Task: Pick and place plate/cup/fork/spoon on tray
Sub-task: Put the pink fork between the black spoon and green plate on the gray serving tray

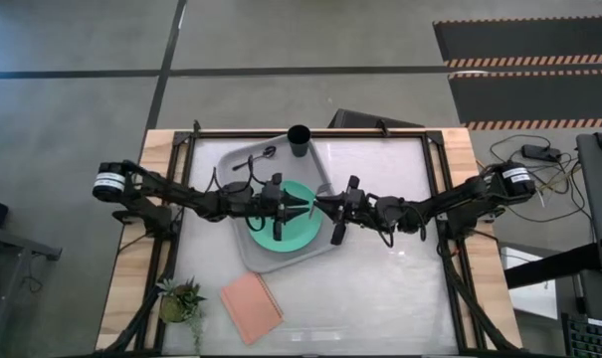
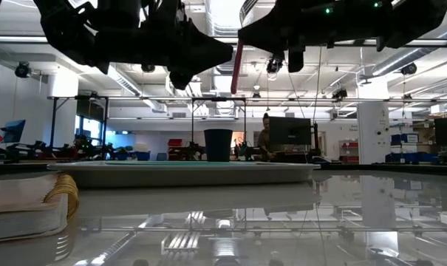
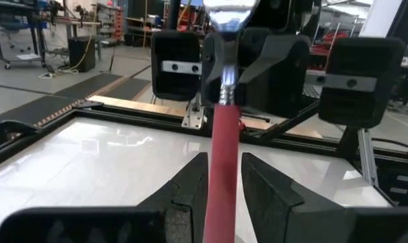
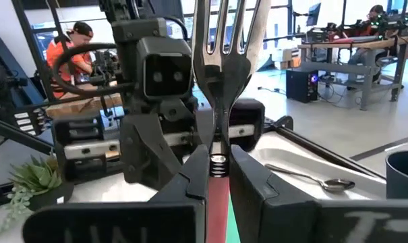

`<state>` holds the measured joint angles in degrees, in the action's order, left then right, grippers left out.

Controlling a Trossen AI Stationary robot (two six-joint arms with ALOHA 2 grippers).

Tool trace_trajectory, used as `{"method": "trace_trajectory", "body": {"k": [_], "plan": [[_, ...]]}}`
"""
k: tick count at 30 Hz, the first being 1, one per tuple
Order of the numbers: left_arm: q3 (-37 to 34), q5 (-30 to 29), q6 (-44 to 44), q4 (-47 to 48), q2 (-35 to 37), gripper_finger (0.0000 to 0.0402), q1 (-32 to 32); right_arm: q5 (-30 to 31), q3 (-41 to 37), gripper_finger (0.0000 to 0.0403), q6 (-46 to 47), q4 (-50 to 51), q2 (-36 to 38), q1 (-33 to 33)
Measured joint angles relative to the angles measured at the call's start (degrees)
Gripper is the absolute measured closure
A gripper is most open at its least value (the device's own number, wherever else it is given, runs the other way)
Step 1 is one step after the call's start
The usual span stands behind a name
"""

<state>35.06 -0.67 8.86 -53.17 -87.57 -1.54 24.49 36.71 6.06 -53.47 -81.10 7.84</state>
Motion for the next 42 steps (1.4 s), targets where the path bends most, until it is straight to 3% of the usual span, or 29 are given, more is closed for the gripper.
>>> {"method": "trace_trajectory", "body": {"k": [16, 27, 42], "plan": [[1.06, 0.21, -1.85, -1.69, -2.08, 0.0326, 0.06, -0.55, 1.04, 0.0380, 0.80, 0.01, 0.00, 0.00], [1.06, -3.02, -1.73, -1.74, -2.04, 0.0245, 0.02, 1.00, 1.04, 0.0380, 1.49, -1.36, -0.09, 0.00], [2.62, -5.38, -1.79, -1.65, -2.06, 0.0239, 0.00, 3.99, 2.81, 0.0380, -0.80, -3.91, -1.43, 0.00]]}}
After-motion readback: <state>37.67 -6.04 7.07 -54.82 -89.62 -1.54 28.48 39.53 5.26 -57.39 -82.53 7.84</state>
